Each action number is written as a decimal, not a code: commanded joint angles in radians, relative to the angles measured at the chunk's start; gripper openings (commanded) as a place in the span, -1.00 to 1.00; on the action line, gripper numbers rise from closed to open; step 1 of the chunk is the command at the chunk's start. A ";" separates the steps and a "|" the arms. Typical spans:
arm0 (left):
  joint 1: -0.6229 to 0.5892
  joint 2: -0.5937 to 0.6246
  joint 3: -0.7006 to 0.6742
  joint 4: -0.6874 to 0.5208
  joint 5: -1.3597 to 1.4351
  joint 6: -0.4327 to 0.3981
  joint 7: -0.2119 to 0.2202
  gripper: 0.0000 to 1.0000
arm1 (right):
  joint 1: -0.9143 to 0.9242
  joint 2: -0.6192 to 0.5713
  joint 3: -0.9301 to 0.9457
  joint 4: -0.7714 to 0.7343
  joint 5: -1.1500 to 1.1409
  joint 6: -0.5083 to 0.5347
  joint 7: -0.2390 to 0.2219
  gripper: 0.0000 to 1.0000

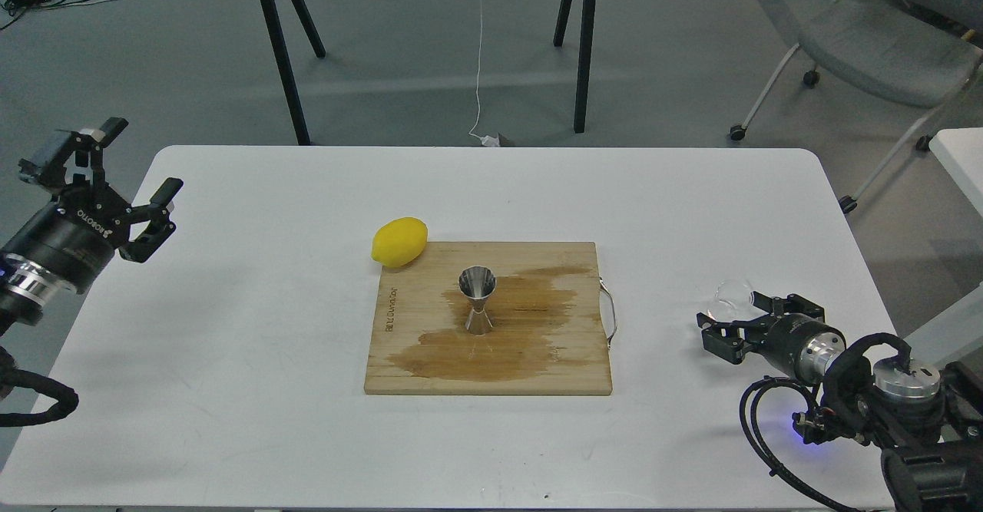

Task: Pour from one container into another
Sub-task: 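Close the right gripper around the clear glass and lift it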

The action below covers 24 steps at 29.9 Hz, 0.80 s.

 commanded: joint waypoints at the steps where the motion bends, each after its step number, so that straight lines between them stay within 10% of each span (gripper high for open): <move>1: 0.000 0.000 0.001 0.006 0.000 0.000 0.000 0.99 | 0.006 0.001 0.000 -0.001 0.000 0.000 0.002 0.90; 24: 0.003 -0.002 0.001 0.012 0.000 0.000 0.000 0.99 | 0.012 -0.001 -0.041 -0.001 -0.017 0.016 0.005 -0.10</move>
